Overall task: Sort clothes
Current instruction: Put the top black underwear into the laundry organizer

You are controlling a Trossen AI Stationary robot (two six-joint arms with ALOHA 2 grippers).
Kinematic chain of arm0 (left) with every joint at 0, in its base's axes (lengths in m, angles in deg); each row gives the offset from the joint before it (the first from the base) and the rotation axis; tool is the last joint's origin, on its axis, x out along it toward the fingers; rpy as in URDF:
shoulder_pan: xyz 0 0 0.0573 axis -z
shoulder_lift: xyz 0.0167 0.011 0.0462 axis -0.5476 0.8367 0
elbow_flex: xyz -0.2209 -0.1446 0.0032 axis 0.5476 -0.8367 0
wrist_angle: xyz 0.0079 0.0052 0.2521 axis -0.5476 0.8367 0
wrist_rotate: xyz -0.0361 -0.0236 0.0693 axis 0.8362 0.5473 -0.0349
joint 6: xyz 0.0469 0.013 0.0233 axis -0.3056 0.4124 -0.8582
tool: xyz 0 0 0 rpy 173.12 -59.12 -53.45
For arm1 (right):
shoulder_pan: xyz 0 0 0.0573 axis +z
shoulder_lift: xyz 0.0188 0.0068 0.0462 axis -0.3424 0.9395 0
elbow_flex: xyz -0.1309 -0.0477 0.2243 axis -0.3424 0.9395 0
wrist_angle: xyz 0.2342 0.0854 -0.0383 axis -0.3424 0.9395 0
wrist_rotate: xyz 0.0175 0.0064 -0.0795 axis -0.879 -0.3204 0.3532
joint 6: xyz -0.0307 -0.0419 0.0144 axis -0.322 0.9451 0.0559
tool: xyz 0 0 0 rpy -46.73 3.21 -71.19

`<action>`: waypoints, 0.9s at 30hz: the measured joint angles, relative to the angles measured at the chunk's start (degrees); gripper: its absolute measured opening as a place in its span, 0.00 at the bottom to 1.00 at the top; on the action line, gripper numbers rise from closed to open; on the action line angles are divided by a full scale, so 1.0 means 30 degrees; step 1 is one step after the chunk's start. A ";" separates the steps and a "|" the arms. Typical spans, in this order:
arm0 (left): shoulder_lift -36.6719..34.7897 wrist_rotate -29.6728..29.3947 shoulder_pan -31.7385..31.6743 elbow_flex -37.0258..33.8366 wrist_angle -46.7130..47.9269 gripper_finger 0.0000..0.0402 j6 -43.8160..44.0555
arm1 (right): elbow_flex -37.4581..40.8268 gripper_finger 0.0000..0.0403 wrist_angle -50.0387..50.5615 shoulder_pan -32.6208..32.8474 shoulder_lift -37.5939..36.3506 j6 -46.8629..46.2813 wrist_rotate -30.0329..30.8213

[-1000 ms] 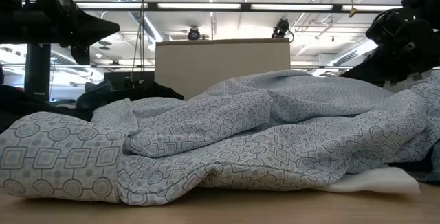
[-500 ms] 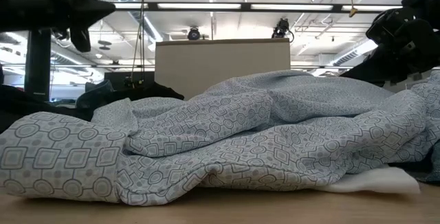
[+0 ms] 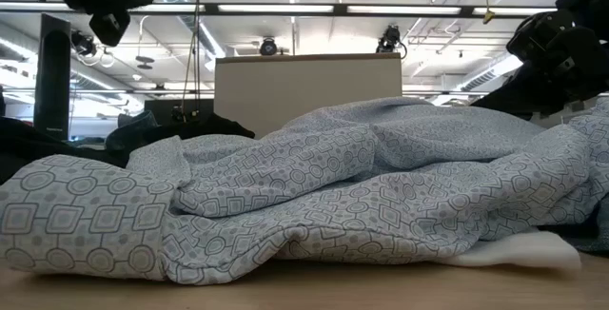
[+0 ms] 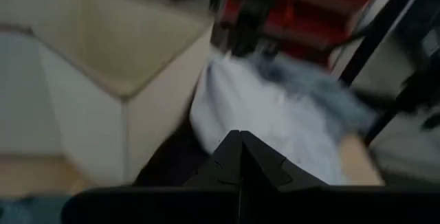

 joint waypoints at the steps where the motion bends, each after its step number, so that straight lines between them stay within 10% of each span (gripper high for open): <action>1: 0.0772 -0.0001 0.0000 0.0488 0.0595 0.03 -0.0032 | 0.0000 0.06 0.0000 -0.0003 0.0000 0.0000 0.0000; 8: 0.4895 0.2607 0.0000 0.1543 -0.0430 0.03 -0.0677 | 0.0000 0.06 0.0000 0.0004 0.0000 -0.0001 0.0000; 27: 0.9465 0.1291 -0.0021 0.1539 -0.1678 0.38 -0.0763 | 0.0000 0.06 0.0000 0.0002 0.0001 -0.0003 0.0002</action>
